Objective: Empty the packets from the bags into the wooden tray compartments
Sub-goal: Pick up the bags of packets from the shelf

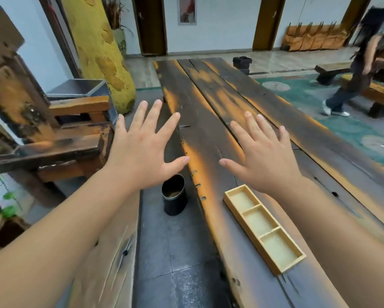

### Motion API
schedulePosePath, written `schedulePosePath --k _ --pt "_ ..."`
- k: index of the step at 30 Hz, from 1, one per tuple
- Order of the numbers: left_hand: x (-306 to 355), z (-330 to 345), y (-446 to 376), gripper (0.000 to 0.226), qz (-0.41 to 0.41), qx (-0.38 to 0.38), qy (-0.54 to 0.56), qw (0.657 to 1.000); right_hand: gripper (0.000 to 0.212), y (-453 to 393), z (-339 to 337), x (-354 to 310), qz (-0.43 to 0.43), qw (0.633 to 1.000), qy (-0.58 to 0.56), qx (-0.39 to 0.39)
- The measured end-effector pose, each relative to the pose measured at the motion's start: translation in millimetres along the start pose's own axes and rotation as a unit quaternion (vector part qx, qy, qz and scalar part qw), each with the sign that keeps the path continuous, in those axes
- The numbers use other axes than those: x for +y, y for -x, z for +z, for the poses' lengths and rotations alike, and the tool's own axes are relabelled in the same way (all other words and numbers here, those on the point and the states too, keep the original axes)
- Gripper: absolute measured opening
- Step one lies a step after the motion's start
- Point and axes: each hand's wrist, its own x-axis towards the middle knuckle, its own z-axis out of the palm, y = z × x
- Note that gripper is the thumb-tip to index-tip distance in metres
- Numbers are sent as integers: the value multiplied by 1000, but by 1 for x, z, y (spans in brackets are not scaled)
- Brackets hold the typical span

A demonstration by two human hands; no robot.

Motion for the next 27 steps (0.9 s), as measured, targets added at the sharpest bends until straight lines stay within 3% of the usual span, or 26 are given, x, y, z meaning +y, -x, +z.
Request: schedulePosePath --k 13,27 --pt "-137 53 -9 93 -64 -38 -10 997 83 -103 41 -131 -80 996 -11 -35" --pt "-223 100 -37 93 -131 -73 -28 988 85 -210 99 -206 -167 984 -41 -47"
